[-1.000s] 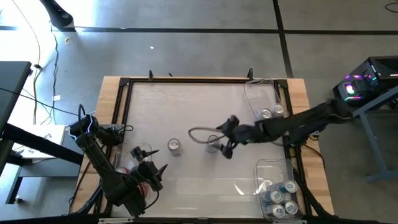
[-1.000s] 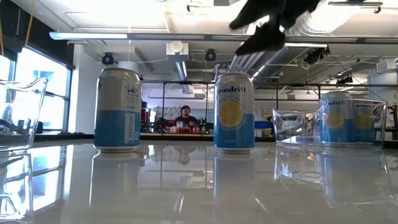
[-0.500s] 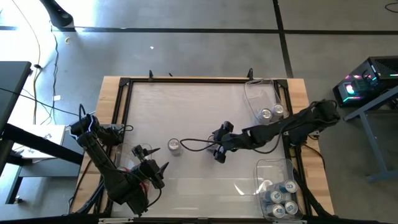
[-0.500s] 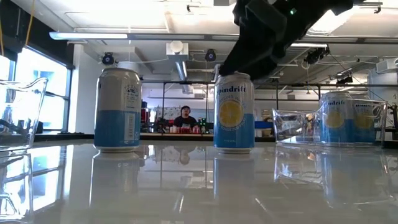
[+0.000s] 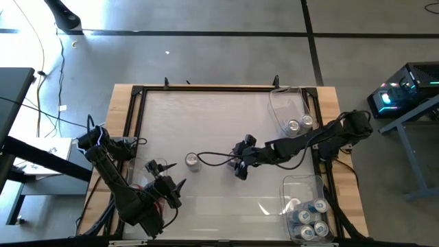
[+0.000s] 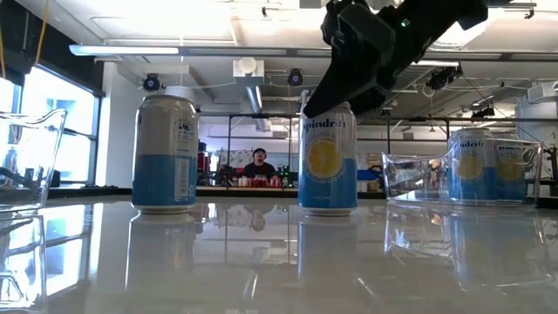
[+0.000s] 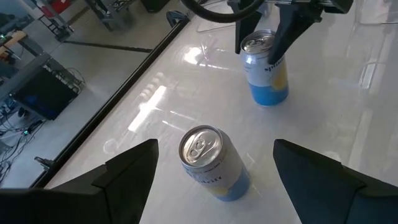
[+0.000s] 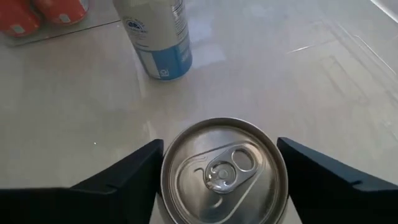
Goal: Sort soda cans
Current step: Put the middle right blue-white soda can into the top right transparent bin, then put the middle left blue-white soda can into the top right transparent bin
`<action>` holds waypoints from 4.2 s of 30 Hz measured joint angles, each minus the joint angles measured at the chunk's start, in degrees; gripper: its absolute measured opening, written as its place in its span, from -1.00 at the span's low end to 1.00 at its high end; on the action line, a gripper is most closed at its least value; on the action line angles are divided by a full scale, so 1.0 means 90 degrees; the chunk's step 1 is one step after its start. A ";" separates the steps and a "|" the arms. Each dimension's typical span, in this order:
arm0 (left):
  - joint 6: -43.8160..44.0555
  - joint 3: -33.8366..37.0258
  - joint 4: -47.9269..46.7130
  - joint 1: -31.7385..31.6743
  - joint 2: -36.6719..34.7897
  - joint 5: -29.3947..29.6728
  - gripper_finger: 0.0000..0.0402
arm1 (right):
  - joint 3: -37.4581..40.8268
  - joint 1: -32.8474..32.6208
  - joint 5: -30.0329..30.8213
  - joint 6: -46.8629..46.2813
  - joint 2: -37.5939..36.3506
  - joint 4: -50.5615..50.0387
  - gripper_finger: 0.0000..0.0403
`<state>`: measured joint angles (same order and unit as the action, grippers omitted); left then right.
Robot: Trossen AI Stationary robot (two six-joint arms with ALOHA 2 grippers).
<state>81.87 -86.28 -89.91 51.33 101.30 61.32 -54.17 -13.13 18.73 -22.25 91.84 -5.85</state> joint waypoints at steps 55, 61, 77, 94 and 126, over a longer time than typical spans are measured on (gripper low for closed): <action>0.0051 0.0000 -0.0004 0.0000 0.0000 -0.0035 0.57 | 0.1141 0.5929 0.1015 -0.0343 -0.3704 -0.4727 0.31; 0.0061 0.0000 -0.0005 -0.0002 0.0000 -0.0045 0.57 | 0.1559 0.6009 0.0791 -0.0230 -0.3702 -0.4405 0.32; 0.0063 0.0000 -0.0002 -0.0002 0.0000 -0.0095 0.57 | 0.1610 0.6135 0.0738 -0.0203 -0.3712 -0.4432 0.49; 0.0066 0.0000 0.0038 -0.0005 0.0000 -0.0138 0.57 | 0.1613 0.6891 -0.0204 0.0252 -0.3712 -0.4373 0.61; 0.2111 0.2942 0.0780 0.0998 -0.2481 0.0301 0.57 | 0.1851 0.0846 0.1072 0.1187 -0.4330 0.1936 0.67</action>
<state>100.87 -59.80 -82.88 60.31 78.97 64.03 -37.52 -5.51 28.38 -11.57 52.87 11.57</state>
